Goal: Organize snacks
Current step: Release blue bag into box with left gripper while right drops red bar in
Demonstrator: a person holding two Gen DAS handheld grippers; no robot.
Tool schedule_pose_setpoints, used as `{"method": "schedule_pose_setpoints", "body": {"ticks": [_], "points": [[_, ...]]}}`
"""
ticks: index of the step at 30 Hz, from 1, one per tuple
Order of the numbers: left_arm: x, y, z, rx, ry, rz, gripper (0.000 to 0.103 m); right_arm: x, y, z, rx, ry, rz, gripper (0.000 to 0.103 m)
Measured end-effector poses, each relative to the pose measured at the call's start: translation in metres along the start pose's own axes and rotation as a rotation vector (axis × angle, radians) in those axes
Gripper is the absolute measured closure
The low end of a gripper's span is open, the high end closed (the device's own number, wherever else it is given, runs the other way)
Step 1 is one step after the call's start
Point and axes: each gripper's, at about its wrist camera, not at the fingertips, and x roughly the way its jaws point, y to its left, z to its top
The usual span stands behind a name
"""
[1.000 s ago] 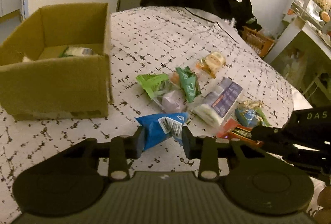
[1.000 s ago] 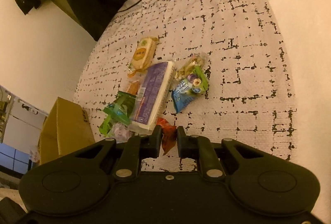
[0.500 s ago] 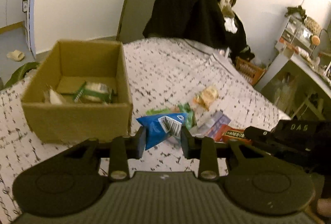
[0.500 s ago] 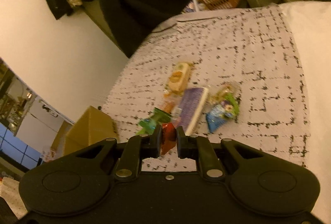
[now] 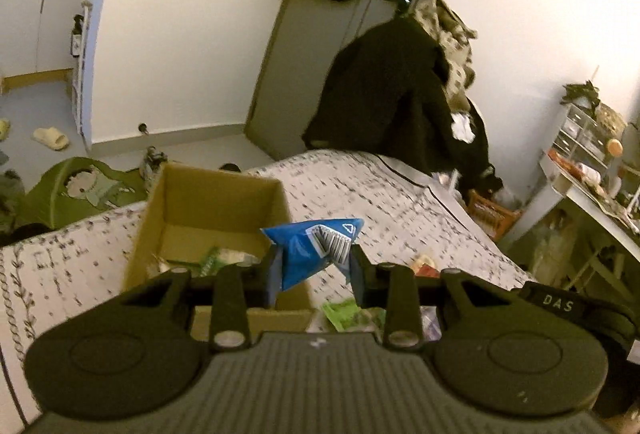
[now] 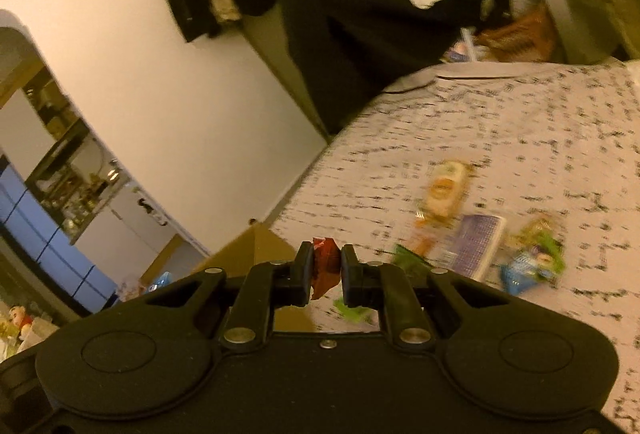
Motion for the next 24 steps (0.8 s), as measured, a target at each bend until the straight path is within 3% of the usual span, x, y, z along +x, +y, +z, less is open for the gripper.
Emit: {"method": "schedule_pose_setpoints", "body": {"ticks": [7, 24], "points": [[0.002, 0.02, 0.007, -0.016, -0.014, 0.041, 0.07, 0.012, 0.021, 0.002, -0.064, -0.009, 0.054, 0.089], [0.019, 0.058, 0.009, -0.072, 0.002, 0.098, 0.07, 0.058, 0.047, -0.006, -0.017, 0.046, 0.138, 0.089]]}}
